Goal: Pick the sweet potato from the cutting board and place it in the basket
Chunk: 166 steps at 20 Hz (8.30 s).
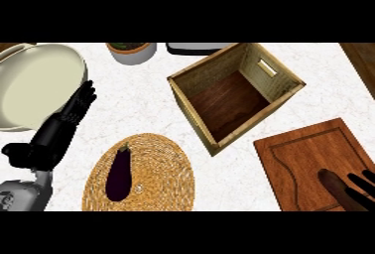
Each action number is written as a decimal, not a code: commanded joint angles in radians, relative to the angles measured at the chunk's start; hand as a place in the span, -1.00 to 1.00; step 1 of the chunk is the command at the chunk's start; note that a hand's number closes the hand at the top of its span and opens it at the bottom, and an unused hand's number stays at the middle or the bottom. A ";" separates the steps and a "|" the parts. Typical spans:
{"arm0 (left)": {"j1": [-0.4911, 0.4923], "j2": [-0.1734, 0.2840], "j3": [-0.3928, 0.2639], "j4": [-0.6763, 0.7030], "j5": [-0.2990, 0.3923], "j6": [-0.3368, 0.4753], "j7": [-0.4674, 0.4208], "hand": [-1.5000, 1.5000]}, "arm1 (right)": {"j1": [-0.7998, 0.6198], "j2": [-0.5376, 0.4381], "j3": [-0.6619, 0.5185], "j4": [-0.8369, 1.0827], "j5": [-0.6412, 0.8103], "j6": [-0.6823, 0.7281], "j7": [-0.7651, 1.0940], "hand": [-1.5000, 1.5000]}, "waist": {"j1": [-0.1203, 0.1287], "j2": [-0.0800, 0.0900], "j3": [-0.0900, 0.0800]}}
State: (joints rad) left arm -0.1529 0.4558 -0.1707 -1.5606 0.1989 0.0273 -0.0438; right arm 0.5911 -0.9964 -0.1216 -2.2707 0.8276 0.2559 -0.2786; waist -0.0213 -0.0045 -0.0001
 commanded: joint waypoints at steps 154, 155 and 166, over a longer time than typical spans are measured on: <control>-0.070 -0.270 0.189 0.035 -0.258 -0.217 0.058 0.00 | -1.614 0.996 0.089 1.073 0.969 -0.615 1.759 1.00 | 0.056 0.011 0.000; -0.069 -0.266 0.185 0.001 -0.253 -0.224 0.072 0.00 | -1.668 0.996 0.086 1.055 0.982 -0.537 1.755 1.00 | 0.050 0.005 0.000; -0.045 -0.243 0.209 -0.022 -0.237 -0.243 0.078 0.00 | -1.615 0.996 0.077 0.962 1.024 -0.606 1.724 -1.00 | 0.047 0.005 0.000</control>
State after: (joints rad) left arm -0.1963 0.2019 0.0256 -1.5711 -0.0471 -0.2086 0.0195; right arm -1.0001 -0.0053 -0.0734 -1.2974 1.8605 -0.3158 1.2202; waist 0.0304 0.0022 0.0001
